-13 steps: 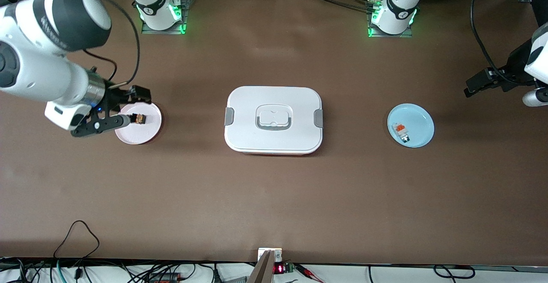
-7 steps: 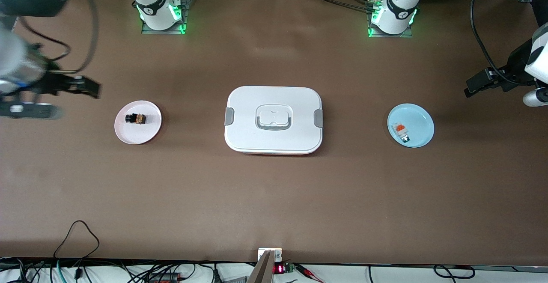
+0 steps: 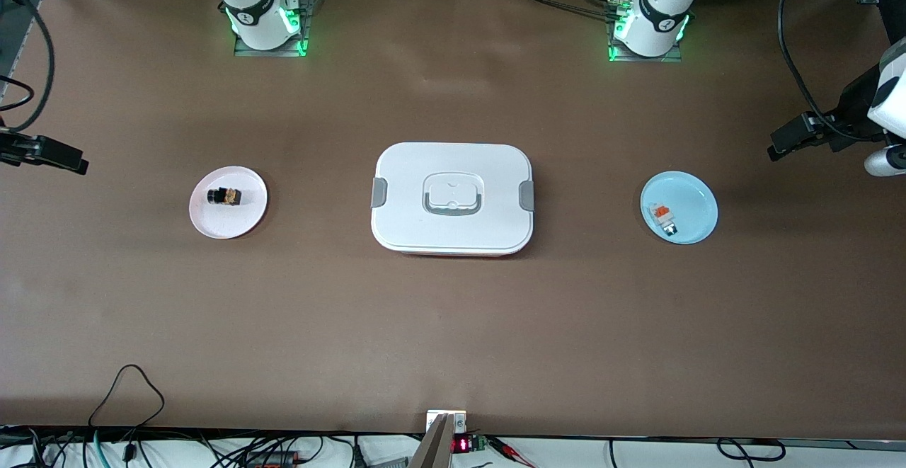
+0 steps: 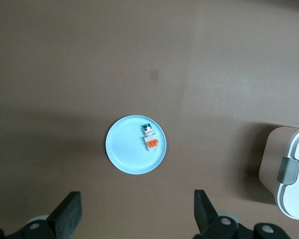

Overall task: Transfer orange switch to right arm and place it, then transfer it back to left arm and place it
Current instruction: 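Open the right gripper and raise it off the switch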

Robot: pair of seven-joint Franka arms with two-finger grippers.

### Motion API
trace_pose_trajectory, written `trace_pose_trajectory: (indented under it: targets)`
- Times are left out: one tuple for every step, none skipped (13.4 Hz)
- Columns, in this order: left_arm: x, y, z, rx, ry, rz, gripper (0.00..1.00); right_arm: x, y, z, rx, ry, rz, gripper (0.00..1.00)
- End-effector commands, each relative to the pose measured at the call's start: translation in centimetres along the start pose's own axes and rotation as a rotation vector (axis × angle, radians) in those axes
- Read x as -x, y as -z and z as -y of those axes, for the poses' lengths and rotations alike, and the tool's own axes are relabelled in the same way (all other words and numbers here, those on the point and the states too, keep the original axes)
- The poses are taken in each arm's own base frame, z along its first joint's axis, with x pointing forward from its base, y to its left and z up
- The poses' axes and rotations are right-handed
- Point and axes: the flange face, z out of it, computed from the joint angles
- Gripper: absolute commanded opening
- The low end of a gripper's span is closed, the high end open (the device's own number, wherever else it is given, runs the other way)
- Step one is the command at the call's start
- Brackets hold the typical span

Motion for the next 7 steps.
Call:
trace_pose_trajectory:
  targets:
    - [-0.21,0.62,0.11,0.013,0.001,-0.003,0.99,1.68,1.54,0.34,-0.018,0.033,-0.022,1.00]
    - [-0.21,0.62,0.11,0.013,0.001,-0.003,0.99,1.69,1.60,0.29,-0.021,0.042,-0.024,1.00]
    - [-0.21,0.62,0.11,0.013,0.001,-0.003,0.99,1.68,1.59,0.13,-0.022,0.043,-0.023,1.00]
    - [-0.21,0.62,0.11,0.013,0.001,-0.003,0.99,1.68,1.59,0.05,-0.022,0.043,-0.023,1.00]
    - [-0.21,0.62,0.11,0.013,0.001,-0.003,0.99,1.70,1.57,0.07,-0.023,0.043,-0.022,1.00]
    - [-0.21,0.62,0.11,0.013,0.001,-0.003,0.99,1.70,1.57,0.05,-0.022,0.044,-0.022,1.00]
    - [-0.21,0.62,0.11,0.013,0.001,-0.003,0.99,1.71,1.56,0.03,-0.020,0.039,-0.020,1.00]
